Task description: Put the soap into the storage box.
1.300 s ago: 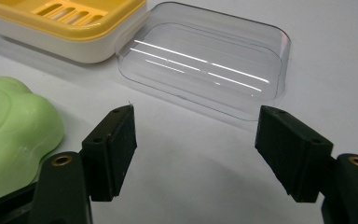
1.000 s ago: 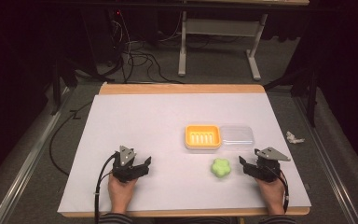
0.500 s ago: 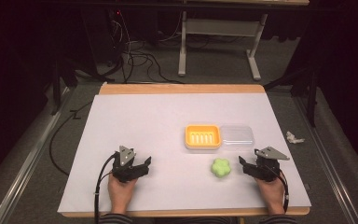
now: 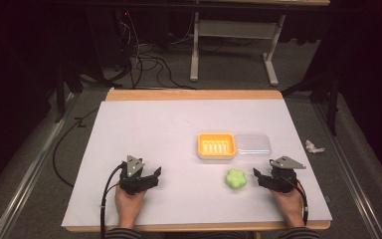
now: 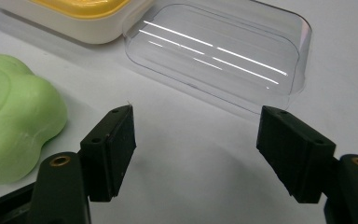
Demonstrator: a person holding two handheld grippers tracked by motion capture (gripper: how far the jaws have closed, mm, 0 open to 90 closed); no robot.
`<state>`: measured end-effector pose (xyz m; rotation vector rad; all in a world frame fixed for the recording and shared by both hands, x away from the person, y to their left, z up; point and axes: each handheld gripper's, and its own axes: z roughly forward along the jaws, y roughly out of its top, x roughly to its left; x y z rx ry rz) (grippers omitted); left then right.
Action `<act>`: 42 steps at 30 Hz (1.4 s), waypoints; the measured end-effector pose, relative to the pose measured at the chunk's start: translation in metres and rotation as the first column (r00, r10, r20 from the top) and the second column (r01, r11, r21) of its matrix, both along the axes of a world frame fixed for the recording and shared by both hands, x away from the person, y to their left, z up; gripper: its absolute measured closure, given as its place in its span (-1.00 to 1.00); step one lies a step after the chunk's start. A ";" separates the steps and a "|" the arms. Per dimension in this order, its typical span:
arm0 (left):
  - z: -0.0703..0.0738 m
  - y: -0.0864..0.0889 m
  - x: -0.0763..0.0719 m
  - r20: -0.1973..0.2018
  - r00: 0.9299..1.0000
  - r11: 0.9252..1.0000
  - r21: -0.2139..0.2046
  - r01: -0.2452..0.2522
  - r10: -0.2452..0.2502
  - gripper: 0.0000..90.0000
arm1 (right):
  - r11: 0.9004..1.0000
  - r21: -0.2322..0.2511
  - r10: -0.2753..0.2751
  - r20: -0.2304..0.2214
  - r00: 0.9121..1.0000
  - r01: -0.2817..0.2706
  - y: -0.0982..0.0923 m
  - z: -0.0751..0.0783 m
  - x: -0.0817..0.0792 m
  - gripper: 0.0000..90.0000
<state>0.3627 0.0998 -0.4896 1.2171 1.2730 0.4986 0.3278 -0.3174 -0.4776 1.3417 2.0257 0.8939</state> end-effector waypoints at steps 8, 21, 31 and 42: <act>0.000 0.000 0.000 0.003 1.000 1.000 0.002 -0.002 0.002 -0.49 | 1.000 -0.007 0.012 0.004 1.000 -0.012 0.000 0.004 -0.011 -0.35; 0.000 0.000 0.000 0.003 1.000 1.000 0.002 -0.008 0.008 -0.50 | 0.997 0.050 0.054 0.030 0.998 -0.055 0.007 0.013 -0.031 -0.39; 0.000 0.000 0.000 0.002 1.000 1.000 0.005 -0.004 0.004 -0.50 | 0.993 0.048 0.104 0.025 0.994 -0.105 0.021 0.016 -0.034 -0.42; 0.000 0.000 0.000 0.002 1.000 1.000 0.003 -0.004 0.004 -0.50 | 0.988 0.046 0.147 0.018 0.989 -0.147 0.033 0.022 -0.036 -0.47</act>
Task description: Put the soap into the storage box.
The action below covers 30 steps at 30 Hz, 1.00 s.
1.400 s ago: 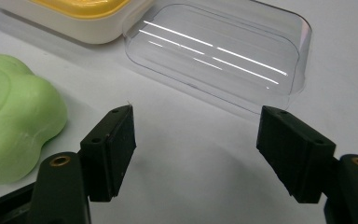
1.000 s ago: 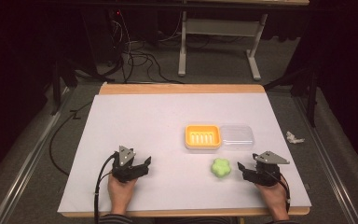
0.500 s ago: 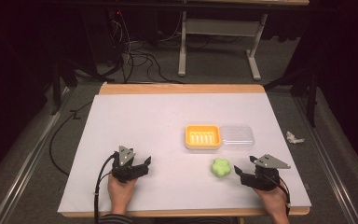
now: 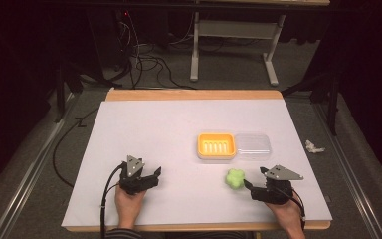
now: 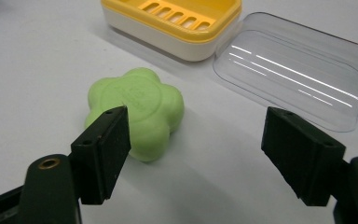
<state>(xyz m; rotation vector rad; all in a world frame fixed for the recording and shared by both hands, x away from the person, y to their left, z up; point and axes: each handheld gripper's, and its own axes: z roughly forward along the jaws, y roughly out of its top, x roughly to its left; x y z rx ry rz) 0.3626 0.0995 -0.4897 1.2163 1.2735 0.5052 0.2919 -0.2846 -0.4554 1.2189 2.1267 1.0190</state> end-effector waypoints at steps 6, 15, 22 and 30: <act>0.000 0.000 0.000 -0.001 1.000 1.000 0.003 0.002 -0.002 -0.50 | 0.999 -0.019 0.030 -0.023 0.999 -0.030 0.009 0.002 0.002 -0.48; 0.000 0.000 0.000 -0.002 1.000 1.000 0.000 0.001 -0.001 -0.50 | 0.996 -0.048 0.072 -0.044 0.996 -0.074 0.023 0.001 0.008 -0.50; 0.000 0.000 0.000 -0.002 1.000 1.000 0.000 0.002 -0.002 -0.50 | 0.994 -0.064 0.088 -0.065 0.994 -0.092 0.030 0.000 0.012 -0.53; 0.000 0.000 0.000 -0.003 1.000 1.000 0.000 0.002 -0.002 -0.50 | 0.990 -0.078 0.107 -0.102 0.989 -0.115 0.038 -0.004 0.018 -0.58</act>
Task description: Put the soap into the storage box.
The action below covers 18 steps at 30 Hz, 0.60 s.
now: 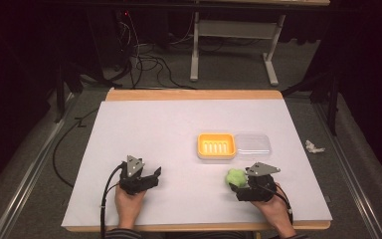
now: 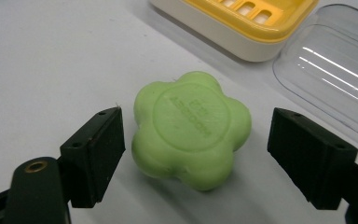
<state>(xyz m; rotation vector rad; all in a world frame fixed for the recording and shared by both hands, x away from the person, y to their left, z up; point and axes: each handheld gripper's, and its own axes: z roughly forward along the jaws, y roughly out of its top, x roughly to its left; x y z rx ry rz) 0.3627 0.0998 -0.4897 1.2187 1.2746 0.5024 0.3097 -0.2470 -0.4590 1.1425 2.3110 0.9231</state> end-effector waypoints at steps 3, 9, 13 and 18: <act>0.000 0.000 0.000 0.000 1.000 1.000 0.000 0.000 0.000 -0.50 | 1.000 -0.015 0.006 -0.018 1.000 -0.006 0.005 -0.002 0.004 -0.59; 0.000 0.000 0.000 0.000 1.000 1.000 0.000 0.000 0.000 -0.50 | 0.999 -0.038 0.005 -0.039 0.999 -0.007 0.010 -0.006 0.008 -0.59; 0.000 0.000 0.000 -0.001 1.000 1.000 0.000 0.000 0.000 -0.50 | 0.998 -0.059 0.010 -0.061 0.998 -0.013 0.013 -0.010 0.011 -0.59; 0.000 0.000 0.000 -0.002 1.000 1.000 -0.001 -0.001 0.001 -0.50 | 0.998 -0.065 -0.002 -0.075 0.997 -0.003 0.014 -0.013 0.015 -0.52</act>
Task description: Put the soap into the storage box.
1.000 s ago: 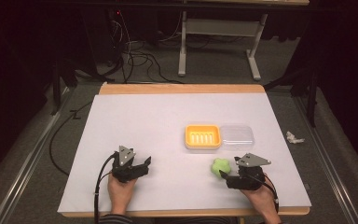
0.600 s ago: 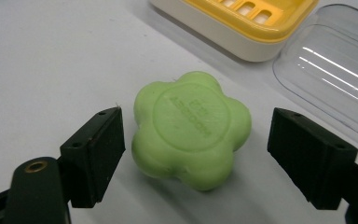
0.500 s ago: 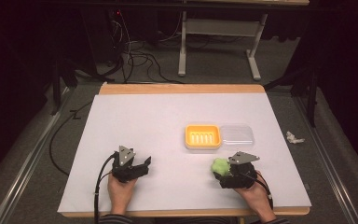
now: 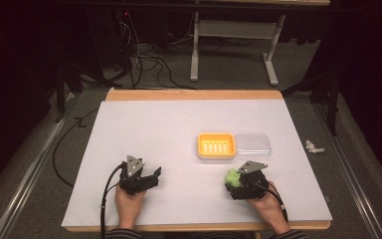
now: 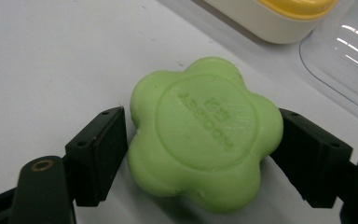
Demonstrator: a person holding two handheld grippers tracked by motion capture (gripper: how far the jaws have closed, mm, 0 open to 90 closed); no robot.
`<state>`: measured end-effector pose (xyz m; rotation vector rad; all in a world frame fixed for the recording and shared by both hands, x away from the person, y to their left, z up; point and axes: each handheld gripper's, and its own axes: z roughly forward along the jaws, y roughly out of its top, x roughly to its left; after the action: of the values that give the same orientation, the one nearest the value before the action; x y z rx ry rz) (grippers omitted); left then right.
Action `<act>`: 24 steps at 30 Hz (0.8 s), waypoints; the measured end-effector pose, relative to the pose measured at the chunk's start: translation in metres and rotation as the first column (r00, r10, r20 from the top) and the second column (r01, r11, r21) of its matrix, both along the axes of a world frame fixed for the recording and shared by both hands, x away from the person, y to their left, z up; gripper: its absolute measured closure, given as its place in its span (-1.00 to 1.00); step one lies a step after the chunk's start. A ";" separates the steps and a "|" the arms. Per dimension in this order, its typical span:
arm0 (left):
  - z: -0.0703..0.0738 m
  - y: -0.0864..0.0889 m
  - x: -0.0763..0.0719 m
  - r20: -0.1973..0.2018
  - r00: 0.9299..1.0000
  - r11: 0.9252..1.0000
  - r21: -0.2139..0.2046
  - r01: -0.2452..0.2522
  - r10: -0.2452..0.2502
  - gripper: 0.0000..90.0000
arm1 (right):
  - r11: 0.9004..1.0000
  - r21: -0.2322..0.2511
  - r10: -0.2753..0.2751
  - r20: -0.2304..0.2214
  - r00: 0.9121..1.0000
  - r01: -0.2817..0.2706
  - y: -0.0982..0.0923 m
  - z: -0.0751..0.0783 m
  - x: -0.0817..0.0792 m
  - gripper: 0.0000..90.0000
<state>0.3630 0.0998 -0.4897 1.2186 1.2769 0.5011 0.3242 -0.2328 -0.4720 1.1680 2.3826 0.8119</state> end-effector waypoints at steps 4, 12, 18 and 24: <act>0.000 0.000 0.000 -0.001 1.000 1.000 0.003 0.000 0.000 -0.50 | 1.000 0.014 -0.003 -0.012 1.000 0.003 -0.001 0.000 0.002 -0.49; 0.000 0.000 0.000 -0.001 1.000 1.000 0.003 -0.001 0.001 -0.50 | 1.000 0.013 0.000 -0.011 1.000 0.000 -0.002 0.001 0.003 -0.42; 0.000 0.000 0.000 -0.001 1.000 1.000 0.001 -0.001 0.001 -0.50 | 1.000 0.022 -0.003 -0.014 1.000 0.003 -0.003 0.001 0.004 -0.42; 0.000 0.000 0.000 -0.002 1.000 1.000 0.001 -0.002 0.002 -0.50 | 1.000 0.018 0.014 -0.014 1.000 -0.014 -0.004 0.002 0.004 -0.41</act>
<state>0.3633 0.1002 -0.4897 1.2186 1.2801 0.5021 0.3286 -0.2363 -0.4705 1.1694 2.4022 0.8336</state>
